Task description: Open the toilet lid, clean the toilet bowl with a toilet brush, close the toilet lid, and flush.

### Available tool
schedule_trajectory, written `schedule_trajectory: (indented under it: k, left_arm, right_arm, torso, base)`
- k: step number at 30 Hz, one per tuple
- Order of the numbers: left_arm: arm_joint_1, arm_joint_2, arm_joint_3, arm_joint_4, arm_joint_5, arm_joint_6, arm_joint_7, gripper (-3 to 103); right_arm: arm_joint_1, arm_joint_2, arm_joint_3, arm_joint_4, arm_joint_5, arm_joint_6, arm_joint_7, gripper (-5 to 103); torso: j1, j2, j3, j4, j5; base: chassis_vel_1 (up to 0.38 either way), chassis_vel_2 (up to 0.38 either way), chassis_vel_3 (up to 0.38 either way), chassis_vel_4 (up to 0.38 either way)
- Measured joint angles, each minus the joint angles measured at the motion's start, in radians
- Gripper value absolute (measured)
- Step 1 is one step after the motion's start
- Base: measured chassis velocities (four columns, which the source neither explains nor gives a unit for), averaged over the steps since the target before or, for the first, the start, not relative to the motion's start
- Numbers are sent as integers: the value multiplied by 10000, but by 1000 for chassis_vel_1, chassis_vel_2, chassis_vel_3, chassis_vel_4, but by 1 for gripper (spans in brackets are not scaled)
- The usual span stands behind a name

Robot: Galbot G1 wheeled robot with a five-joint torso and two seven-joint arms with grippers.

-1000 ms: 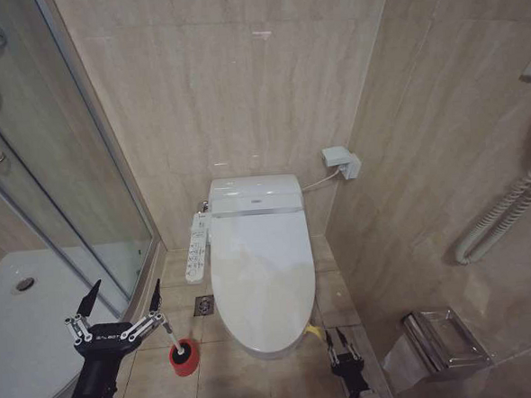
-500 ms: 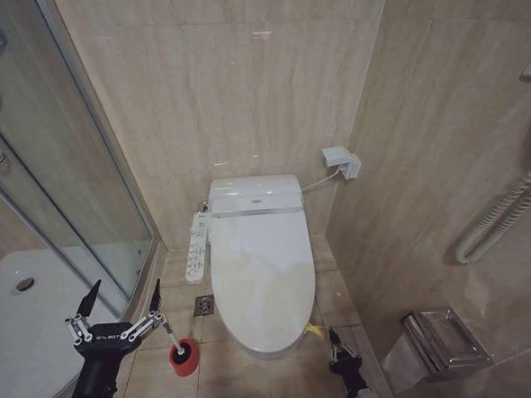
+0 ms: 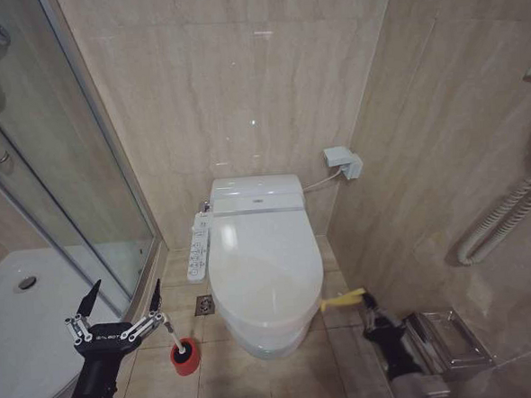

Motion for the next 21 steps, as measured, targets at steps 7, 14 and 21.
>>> schedule_trajectory:
  k: [7, 14, 21]
  left_arm:
    - [0, 0, 0, 0, 0, 0, 0, 100]
    - [0, 0, 0, 0, 0, 0, 0, 100]
    - [0, 0, 0, 0, 0, 0, 0, 100]
  right_arm:
    - [235, -512, 654, 1438, 915, -570, 110, 0]
    - [1814, -1621, 637, 2972, 2682, -2361, 1164, 0]
    - [3235, -1648, 22, 2727, 4147, -3489, 1758, 0]
  torso:
    - [0, 0, 0, 0, -3]
    - [2, -1, 2, -5, -7]
    - [1, 0, 1, -14, -3]
  base:
    - [0, 0, 0, 0]
    - [0, 0, 0, 0]
    - [0, 0, 0, 0]
